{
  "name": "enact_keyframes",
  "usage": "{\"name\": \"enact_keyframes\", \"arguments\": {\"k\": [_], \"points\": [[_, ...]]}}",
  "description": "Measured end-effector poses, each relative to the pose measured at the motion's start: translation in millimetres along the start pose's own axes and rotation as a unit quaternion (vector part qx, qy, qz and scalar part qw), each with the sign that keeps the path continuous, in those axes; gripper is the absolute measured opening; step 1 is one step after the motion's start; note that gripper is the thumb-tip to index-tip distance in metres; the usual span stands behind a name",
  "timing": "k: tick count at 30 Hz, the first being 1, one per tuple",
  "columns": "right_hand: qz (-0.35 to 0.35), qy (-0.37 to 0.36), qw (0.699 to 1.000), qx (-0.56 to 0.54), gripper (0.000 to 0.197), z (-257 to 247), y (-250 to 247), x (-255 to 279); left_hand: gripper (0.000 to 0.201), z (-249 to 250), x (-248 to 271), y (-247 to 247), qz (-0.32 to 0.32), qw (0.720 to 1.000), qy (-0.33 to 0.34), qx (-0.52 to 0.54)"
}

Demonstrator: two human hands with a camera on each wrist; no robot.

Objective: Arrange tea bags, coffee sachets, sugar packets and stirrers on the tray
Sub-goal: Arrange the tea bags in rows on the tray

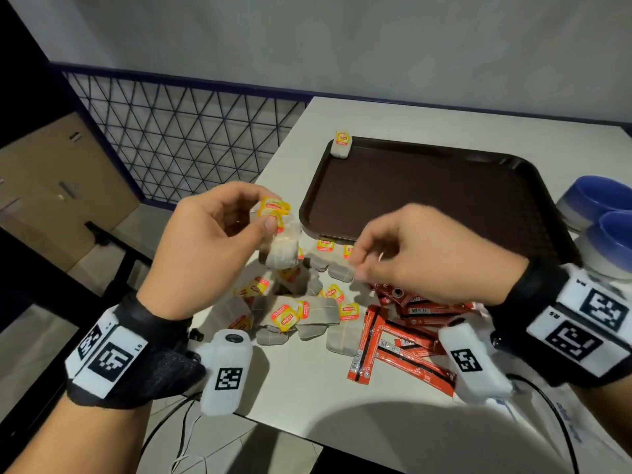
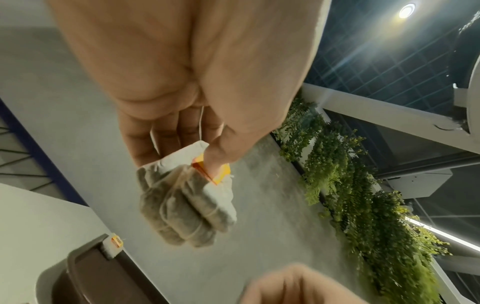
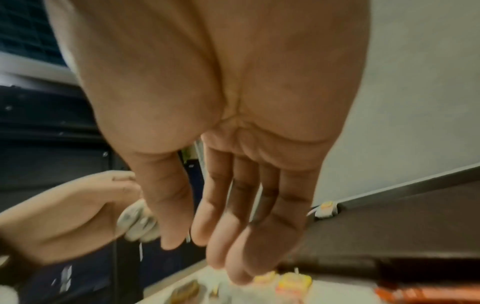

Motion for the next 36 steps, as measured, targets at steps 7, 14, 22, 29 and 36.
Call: {"name": "enact_keyframes", "arguments": {"k": [7,14,22,29,36], "points": [[-0.124,0.025,0.975,0.185,0.038,-3.7,46.4,4.5,0.018,-3.3,4.1,-16.0,-0.007,1.000,-0.008,0.008],[-0.106,0.016,0.988,0.113,0.048,-9.2,51.5,3.1,0.021,-5.8,4.6,-9.5,-0.027,0.999,-0.014,-0.019],[-0.095,0.012,0.995,0.010,0.022,2.7,40.5,4.8,0.020,-4.0,5.4,-6.2,-0.027,0.998,-0.022,-0.044],[-0.078,-0.012,0.993,-0.083,0.006,2.6,22.2,7.9,0.018,0.0,5.5,-3.5,-0.027,0.998,-0.028,-0.041],[-0.012,-0.031,0.986,-0.166,0.016,2.7,-21.6,-3.3,0.019,6.1,2.4,-0.9,-0.035,0.998,-0.018,-0.045]]}}
Point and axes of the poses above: each hand's wrist, its own x-axis away from the middle knuckle, its own y-axis out of the palm, z = x × y, the point moved 3 cm from there along -x, towards the middle knuckle, and after that the axes turned 12 degrees about x, right-handed, at the moved point
